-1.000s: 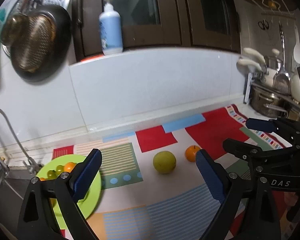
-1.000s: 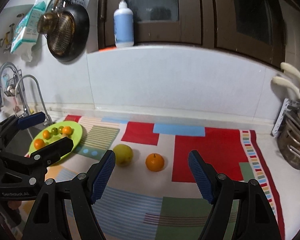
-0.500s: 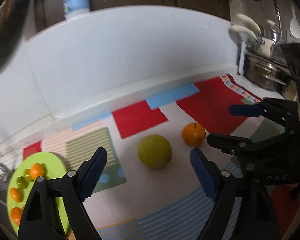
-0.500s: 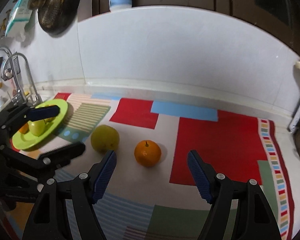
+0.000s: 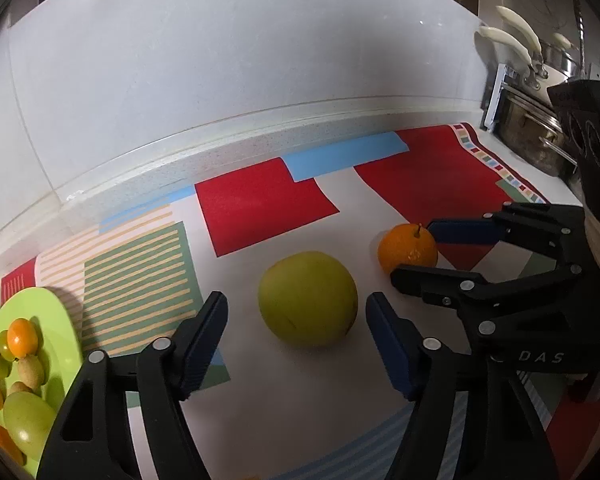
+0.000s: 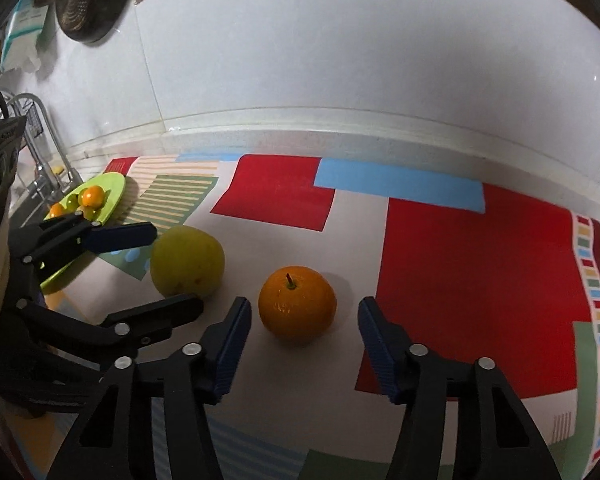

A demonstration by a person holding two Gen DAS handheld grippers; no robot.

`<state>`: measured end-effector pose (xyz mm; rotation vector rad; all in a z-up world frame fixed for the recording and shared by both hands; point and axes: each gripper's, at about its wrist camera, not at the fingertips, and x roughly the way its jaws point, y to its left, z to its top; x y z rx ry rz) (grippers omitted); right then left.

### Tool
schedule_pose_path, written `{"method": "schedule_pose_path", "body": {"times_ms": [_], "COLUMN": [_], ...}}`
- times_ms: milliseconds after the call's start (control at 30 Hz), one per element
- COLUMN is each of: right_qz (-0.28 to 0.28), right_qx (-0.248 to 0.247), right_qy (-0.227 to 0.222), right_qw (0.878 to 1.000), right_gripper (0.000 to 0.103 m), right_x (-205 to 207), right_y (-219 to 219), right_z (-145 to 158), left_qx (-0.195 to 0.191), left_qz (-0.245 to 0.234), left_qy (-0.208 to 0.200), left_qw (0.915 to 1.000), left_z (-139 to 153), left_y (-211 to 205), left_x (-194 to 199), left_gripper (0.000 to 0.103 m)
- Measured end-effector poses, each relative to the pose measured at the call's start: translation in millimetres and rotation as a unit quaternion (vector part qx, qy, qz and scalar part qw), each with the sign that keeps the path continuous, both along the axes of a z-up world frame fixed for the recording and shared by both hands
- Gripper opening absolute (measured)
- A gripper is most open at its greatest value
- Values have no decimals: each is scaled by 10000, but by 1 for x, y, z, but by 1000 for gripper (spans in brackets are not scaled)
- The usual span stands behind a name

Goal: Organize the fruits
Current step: 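Grasp the large yellow-green fruit with the left tool while the right tool grasps the orange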

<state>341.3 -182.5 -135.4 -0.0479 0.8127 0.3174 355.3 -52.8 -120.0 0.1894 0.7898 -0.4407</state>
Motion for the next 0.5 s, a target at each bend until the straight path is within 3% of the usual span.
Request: {"method": "schedule_pose_path", "body": {"times_ms": [167,233,500], "right_qz": [33,28,-132], "right_qx": [47,71,167], "right_qy": [21,26,33], "right_qw": [10000,10000,9998], "right_gripper": [44,43,43], "right_x": [3,3,-5], "right_y": [1,2,0], "right_z": [1,2,3], "left_qx": [-129,-148,-141], "left_qz": [-30,-18,97], "left_qy": [170,182,212], "left_qw": [9998,9997,9996], "left_z": [-1,-1,2], "left_y": [0,0,1], "left_x": [4,4,0], "left_gripper": [60,50,50]}}
